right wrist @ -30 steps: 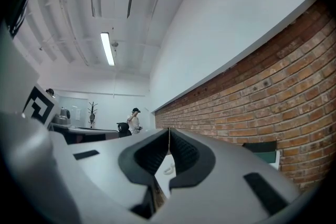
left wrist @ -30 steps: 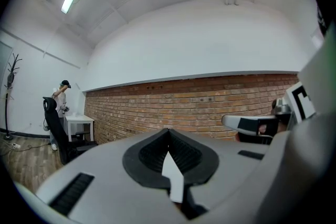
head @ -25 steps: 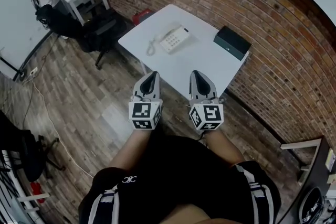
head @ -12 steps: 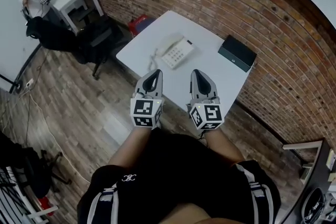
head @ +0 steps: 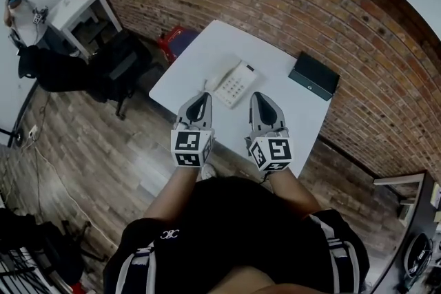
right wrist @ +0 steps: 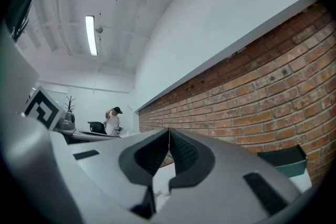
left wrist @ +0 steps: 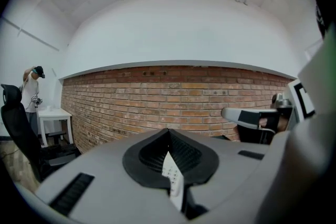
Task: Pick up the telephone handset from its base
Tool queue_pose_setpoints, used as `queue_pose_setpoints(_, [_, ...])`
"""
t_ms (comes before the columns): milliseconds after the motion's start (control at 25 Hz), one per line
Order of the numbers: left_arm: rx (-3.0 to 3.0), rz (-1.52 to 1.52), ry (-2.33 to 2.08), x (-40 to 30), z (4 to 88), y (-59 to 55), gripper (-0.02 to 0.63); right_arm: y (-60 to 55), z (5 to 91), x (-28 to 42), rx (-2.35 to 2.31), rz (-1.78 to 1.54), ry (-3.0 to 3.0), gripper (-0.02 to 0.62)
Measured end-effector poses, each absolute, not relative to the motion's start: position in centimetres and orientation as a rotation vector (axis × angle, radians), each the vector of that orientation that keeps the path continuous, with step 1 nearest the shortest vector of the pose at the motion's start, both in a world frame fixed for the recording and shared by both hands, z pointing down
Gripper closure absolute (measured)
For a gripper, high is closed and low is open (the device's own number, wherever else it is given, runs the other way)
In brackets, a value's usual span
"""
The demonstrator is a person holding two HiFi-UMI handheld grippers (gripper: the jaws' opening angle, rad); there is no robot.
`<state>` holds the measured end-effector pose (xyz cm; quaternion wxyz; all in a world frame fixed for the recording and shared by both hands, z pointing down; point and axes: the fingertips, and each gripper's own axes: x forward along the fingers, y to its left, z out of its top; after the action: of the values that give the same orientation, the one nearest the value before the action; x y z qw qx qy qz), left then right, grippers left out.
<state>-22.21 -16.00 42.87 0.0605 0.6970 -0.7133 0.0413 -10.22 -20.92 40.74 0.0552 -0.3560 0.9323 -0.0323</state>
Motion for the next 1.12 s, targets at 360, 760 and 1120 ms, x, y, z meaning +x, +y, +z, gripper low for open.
queue_pose_setpoints(360, [2.212,0.206,-1.977,-27.2,45.6,-22.3,0.604,-25.3,41.5,-14.0,-1.293,-0.089,2.761,0.597])
queue_pose_setpoints(760, [2.274,0.372,-1.805,-27.3,50.0,-28.7,0.604,-28.2,43.6,-10.9,-1.511,-0.140,2.701,0.597])
queue_pose_setpoints(1120, [2.217,0.575,-1.707,-27.0,55.8,-32.5,0.603,-29.5,44.5,-7.9,-1.605,-0.135,2.697,0.597])
